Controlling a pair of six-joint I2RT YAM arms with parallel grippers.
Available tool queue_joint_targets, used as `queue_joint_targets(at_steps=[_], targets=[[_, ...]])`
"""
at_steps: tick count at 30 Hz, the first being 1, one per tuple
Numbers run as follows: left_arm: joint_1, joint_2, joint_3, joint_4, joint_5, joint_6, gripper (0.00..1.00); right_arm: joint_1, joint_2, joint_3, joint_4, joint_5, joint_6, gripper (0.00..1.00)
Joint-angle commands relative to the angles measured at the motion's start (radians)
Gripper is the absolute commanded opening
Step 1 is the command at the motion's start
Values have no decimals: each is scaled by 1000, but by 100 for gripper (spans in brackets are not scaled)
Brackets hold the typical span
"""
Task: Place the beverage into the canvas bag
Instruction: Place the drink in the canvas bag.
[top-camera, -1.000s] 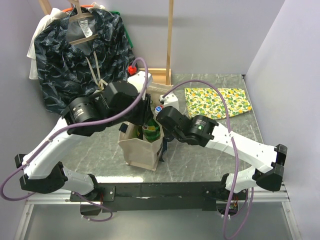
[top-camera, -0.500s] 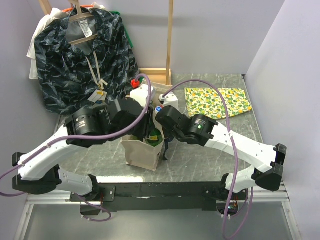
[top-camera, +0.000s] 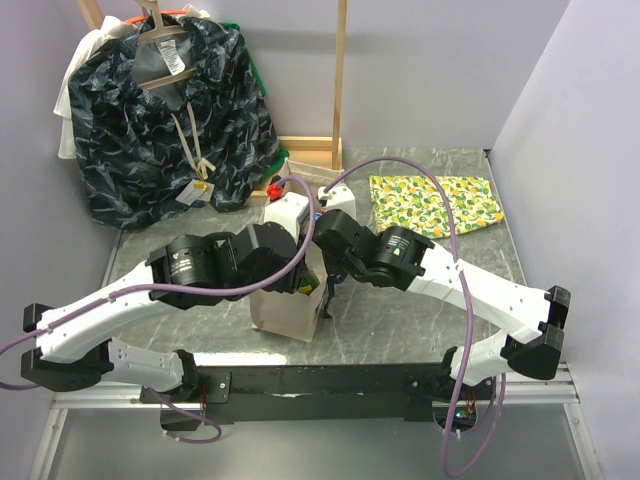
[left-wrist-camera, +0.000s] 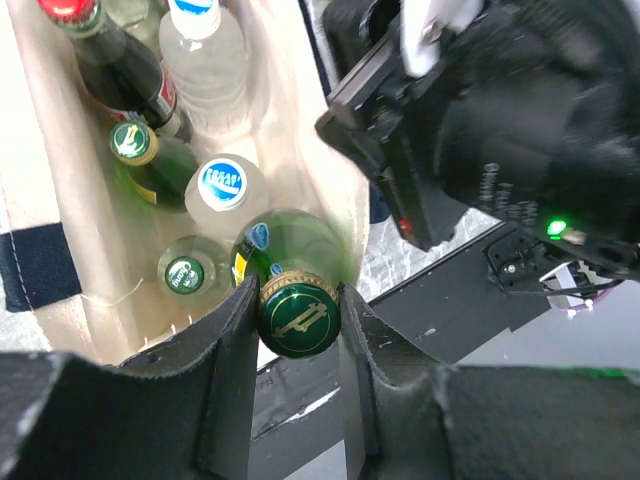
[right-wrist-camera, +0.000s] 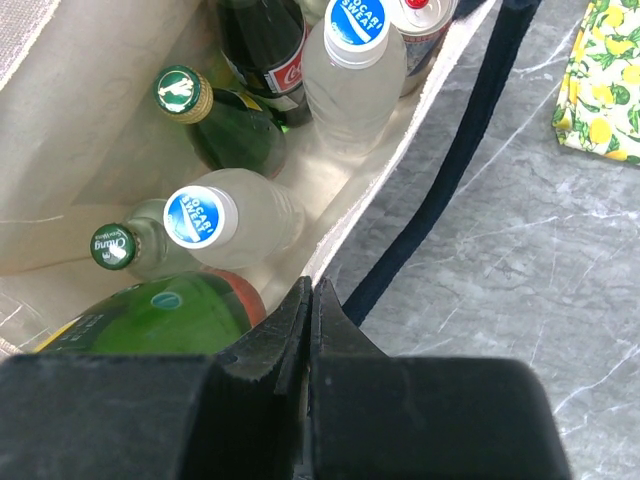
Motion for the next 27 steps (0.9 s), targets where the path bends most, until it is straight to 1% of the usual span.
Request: queue_joint_targets(at_steps=[1, 10, 27], targets=[[-17, -62, -26, 155, -14, -57, 1, -4, -16, 85, 62, 90, -1, 0], [-17, -98, -138, 195, -18, -89, 1, -4, -19, 84, 67, 79, 5, 0], [-17, -96, -244, 227, -23, -118, 1, -4, -14, 87, 68, 69, 5, 0]])
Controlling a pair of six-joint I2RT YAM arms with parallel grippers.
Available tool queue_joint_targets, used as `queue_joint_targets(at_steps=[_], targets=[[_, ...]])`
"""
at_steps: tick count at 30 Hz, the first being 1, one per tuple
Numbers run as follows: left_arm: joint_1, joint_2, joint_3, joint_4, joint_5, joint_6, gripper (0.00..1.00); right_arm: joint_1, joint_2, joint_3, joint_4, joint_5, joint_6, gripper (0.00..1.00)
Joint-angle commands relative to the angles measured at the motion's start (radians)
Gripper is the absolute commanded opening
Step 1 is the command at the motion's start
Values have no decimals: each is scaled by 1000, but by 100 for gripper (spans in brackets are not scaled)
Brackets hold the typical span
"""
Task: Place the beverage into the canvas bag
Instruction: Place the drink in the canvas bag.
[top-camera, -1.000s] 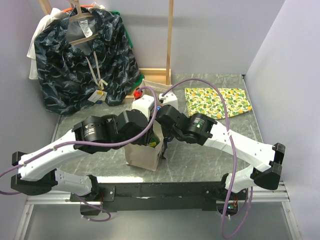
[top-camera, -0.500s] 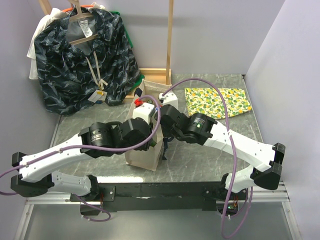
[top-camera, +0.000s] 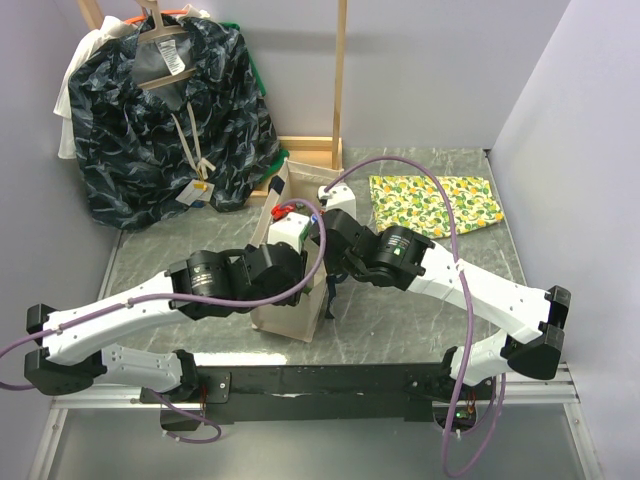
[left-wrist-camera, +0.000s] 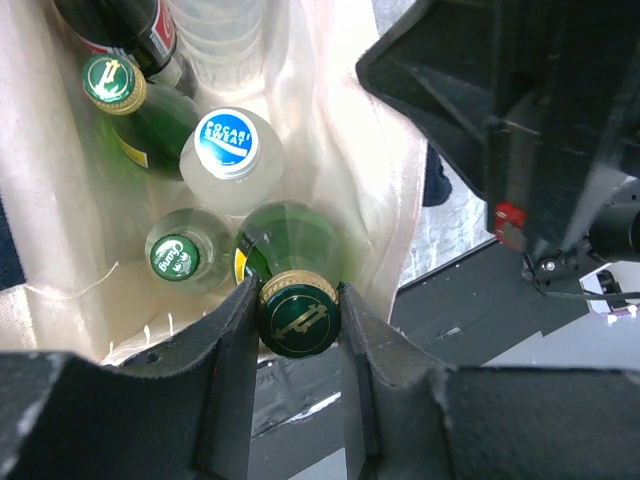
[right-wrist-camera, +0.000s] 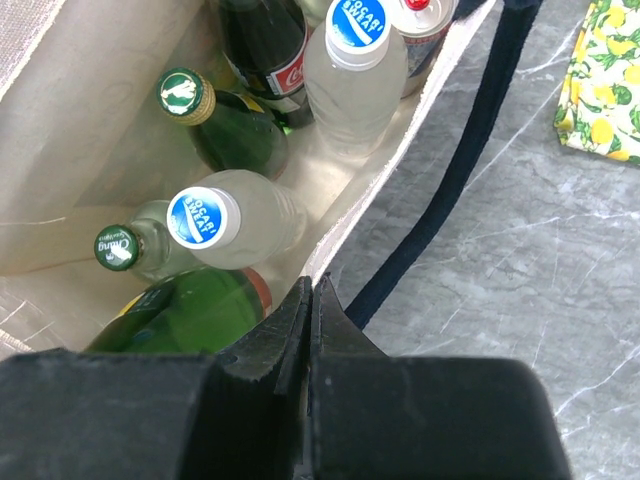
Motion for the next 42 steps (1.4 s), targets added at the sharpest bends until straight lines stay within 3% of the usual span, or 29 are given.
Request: queue_joint_targets(at_steps=[1, 36, 39, 40, 42], targets=[[-15, -35, -3, 118, -14, -50, 1, -4, -14, 83, 68, 67, 1, 0], [49, -22, -145, 233, 95, -34, 1, -1, -27, 46, 96, 32, 7, 0], [49, -30, -156, 240, 96, -31, 1, -2, -33, 36, 99, 41, 14, 14], [49, -33, -158, 240, 92, -30, 1, -4, -36, 19, 103, 46, 16, 26], [49, -38, -161, 245, 84, -27, 1, -4, -54, -3, 132, 46, 11, 35]])
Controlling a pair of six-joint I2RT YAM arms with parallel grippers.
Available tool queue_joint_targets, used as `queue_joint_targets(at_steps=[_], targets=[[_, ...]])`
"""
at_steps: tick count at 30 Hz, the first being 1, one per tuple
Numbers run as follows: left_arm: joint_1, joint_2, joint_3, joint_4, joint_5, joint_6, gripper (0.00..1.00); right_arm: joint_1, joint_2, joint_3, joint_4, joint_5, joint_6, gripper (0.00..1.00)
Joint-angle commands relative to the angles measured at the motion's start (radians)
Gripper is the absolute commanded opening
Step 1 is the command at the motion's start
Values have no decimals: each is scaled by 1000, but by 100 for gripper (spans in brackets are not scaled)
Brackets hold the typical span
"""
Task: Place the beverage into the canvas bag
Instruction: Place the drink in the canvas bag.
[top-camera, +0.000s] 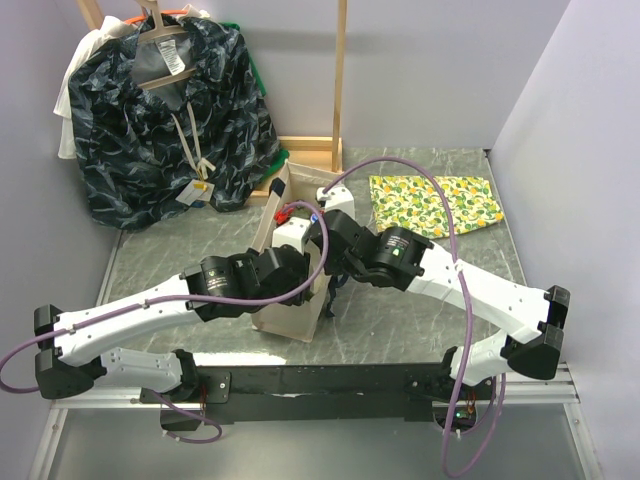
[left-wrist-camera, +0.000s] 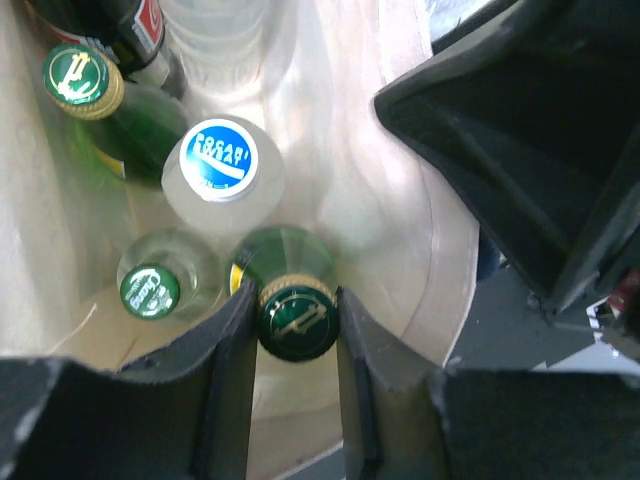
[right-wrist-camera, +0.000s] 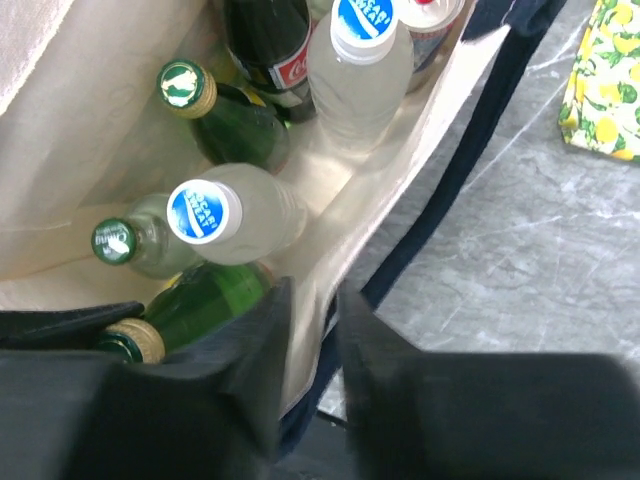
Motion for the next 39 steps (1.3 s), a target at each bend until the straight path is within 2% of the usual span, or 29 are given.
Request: queue_joint_targets(at_steps=[1, 3, 12, 19, 25, 39], targets=[[-3, -39, -7, 95, 45, -7, 1, -4, -62, -18, 144, 69, 7, 43], [-2, -49, -21, 115, 47, 1, 1, -4, -73, -31, 165, 69, -3, 50], [-3, -82, -45, 152, 39, 22, 1, -4, -82, -54, 169, 130, -8, 60], [-2, -66, -45, 155, 47, 30, 1, -4, -108, -75, 144, 193, 13, 61], [-2, -57, -46, 164, 58, 35, 1, -5, -209, -153, 186, 274, 50, 62], [-3, 42, -6, 99, 79, 36, 1, -6, -217, -138, 159, 285, 72, 63]])
